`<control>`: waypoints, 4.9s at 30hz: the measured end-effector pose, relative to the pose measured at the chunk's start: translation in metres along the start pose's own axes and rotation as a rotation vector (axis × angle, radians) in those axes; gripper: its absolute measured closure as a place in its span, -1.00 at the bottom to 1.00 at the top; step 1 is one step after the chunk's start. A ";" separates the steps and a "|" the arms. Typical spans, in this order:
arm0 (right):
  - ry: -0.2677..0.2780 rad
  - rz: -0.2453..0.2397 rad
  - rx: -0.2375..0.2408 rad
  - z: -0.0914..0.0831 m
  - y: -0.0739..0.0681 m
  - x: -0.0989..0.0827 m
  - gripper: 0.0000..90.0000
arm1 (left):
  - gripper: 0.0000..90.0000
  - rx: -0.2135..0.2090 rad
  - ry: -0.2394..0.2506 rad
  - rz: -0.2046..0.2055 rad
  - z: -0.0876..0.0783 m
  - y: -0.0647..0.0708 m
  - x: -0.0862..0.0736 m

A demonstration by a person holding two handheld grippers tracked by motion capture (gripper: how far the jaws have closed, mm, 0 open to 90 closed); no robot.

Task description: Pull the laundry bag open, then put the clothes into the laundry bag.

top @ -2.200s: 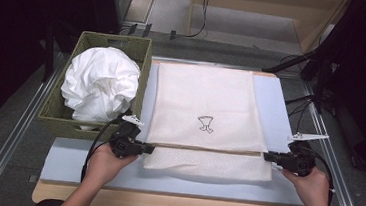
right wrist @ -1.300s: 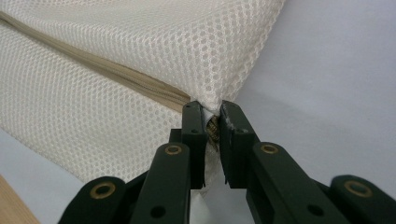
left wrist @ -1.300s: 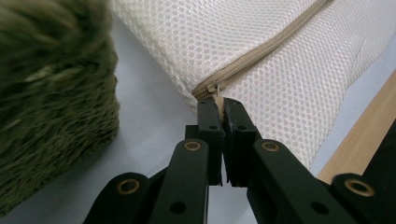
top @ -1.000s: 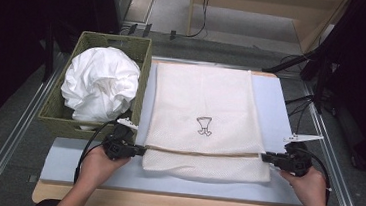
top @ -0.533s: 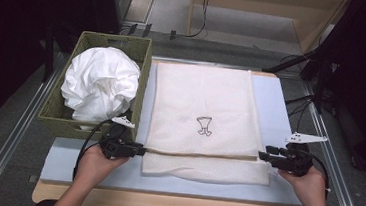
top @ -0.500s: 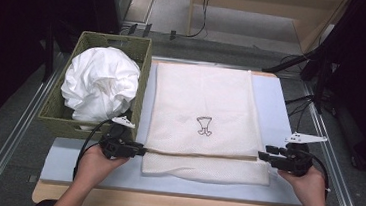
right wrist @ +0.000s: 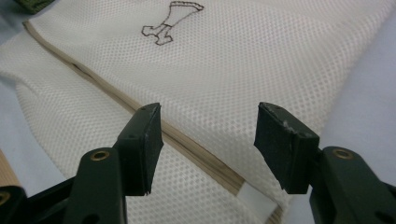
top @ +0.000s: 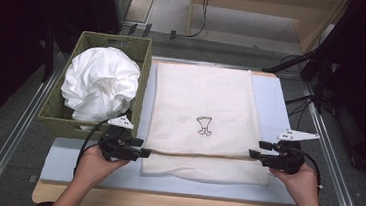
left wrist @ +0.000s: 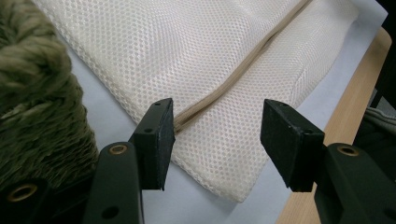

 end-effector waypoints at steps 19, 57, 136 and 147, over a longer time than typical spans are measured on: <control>-0.024 -0.078 0.088 0.038 -0.030 0.024 -0.10 | -0.04 0.016 -0.012 -0.027 -0.003 -0.003 -0.007; -0.090 -0.110 0.109 0.101 -0.056 0.038 -0.09 | -0.04 0.001 0.000 0.001 0.000 0.000 -0.002; -0.062 -0.073 -0.028 0.136 -0.053 0.069 0.91 | -0.03 -0.045 -0.020 0.001 0.000 0.007 -0.006; 0.072 -0.111 -0.029 0.094 -0.064 0.100 0.91 | -0.03 -0.041 -0.022 -0.011 -0.003 0.005 -0.007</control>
Point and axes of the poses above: each handheld gripper's, and its own axes: z roughly forward along the jaws, x roughly out of its top, y roughly to its right, the point moved 7 cm from there along z, roughly forward along the jaws, and after that the axes turned 12 degrees about x, right-handed, at the moved point
